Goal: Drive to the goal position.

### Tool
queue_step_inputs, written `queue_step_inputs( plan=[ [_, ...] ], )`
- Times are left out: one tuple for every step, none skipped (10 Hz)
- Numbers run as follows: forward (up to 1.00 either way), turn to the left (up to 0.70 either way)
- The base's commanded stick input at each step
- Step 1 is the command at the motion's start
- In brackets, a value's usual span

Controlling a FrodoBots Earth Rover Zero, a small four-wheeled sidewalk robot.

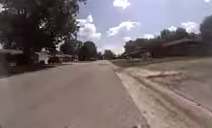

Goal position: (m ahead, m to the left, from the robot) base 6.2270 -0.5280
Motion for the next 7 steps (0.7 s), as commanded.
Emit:
queue_step_inputs(
  plan=[
    [0.70, 0.00],
    [0.70, 0.00],
    [0.70, 0.00],
    [0.70, 0.00],
    [0.70, 0.00],
    [0.70, 0.00],
    [0.70, 0.00]
  ],
)
